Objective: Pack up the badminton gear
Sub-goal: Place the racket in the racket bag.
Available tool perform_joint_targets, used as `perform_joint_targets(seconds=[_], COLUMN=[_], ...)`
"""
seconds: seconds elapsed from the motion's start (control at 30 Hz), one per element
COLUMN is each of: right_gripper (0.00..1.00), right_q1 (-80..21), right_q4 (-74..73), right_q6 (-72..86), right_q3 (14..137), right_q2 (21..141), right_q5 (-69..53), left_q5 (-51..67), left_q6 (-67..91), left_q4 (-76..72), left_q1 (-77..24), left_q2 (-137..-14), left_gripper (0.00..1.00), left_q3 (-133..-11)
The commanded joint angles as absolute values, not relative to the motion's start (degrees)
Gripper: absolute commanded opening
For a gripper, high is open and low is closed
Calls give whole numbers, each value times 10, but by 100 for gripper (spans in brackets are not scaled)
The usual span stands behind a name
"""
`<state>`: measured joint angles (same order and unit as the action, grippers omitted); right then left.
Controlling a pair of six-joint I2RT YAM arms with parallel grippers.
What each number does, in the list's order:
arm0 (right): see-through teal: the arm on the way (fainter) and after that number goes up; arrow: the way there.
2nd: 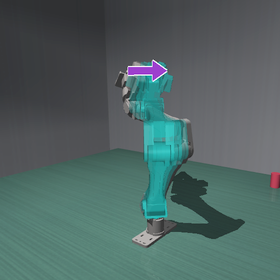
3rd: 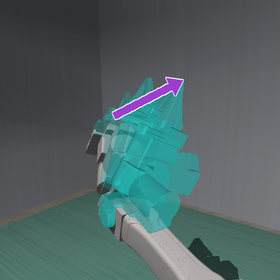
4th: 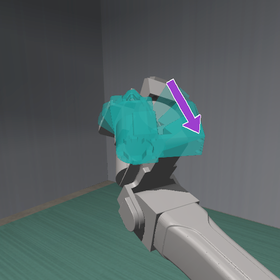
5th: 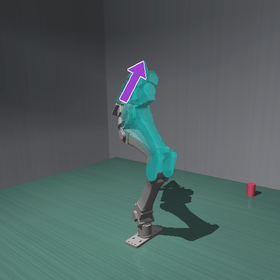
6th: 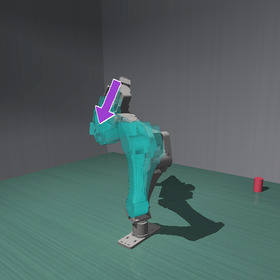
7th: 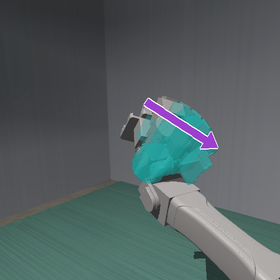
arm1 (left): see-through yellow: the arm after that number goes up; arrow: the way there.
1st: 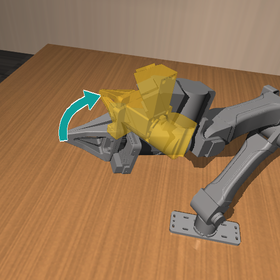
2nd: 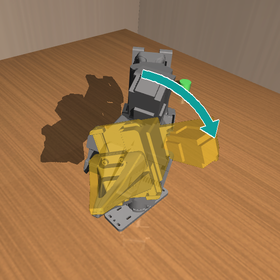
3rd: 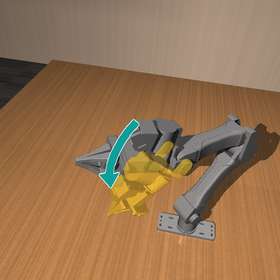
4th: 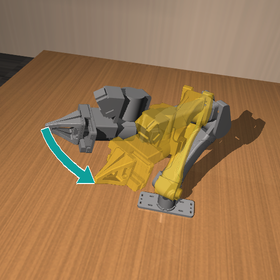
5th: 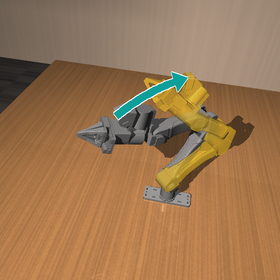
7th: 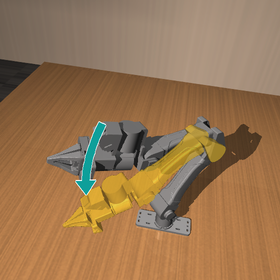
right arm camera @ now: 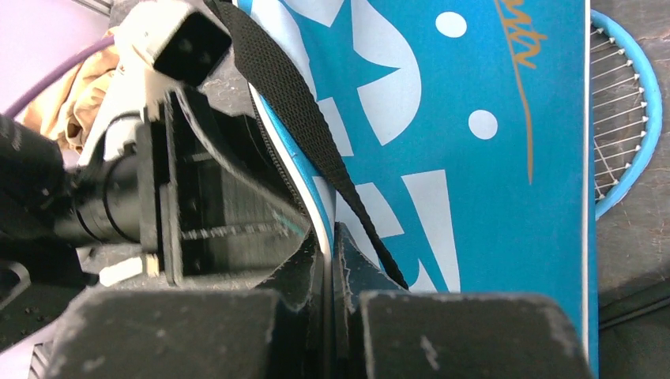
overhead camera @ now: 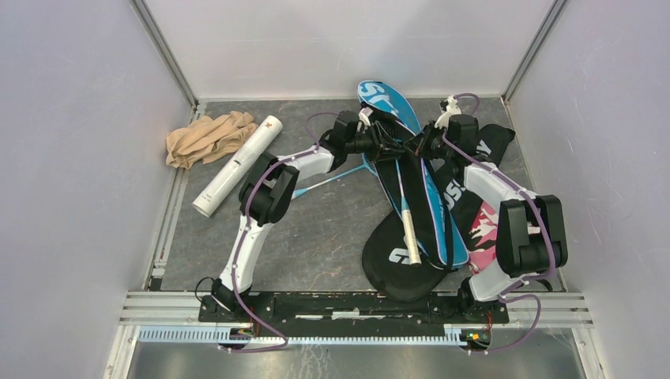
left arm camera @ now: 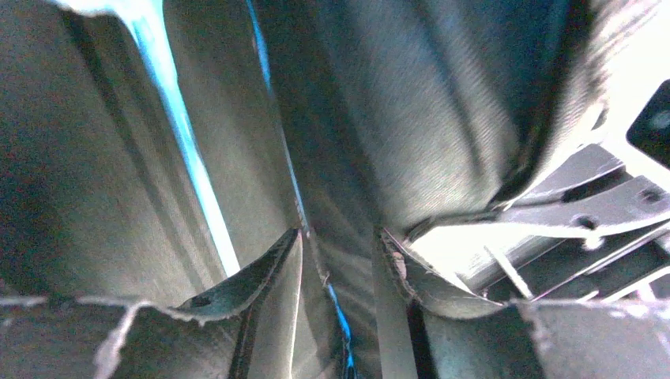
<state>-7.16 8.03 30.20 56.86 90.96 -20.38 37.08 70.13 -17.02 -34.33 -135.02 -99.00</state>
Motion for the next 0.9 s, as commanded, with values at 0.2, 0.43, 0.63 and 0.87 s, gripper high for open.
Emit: perform_joint_targets(seconds=[0.2, 0.43, 0.63, 0.87], right_gripper=[0, 0, 0, 0], right_q1=[-46, -39, -38, -37], right_q4=[121, 124, 127, 135], right_q6=[361, 363, 362, 366], right_q3=[599, 592, 582, 565], right_q2=[911, 911, 906, 897], right_q5=[-227, -239, -241, -244], left_q5=[356, 314, 295, 300], left_q6=[583, 510, 483, 482], left_q4=[-136, -81, -66, -49], left_q1=[-389, -408, -428, -443], left_q2=[-1248, -1201, -1211, -1251], left_gripper=[48, 49, 50, 47], left_q3=[-879, -821, -810, -846])
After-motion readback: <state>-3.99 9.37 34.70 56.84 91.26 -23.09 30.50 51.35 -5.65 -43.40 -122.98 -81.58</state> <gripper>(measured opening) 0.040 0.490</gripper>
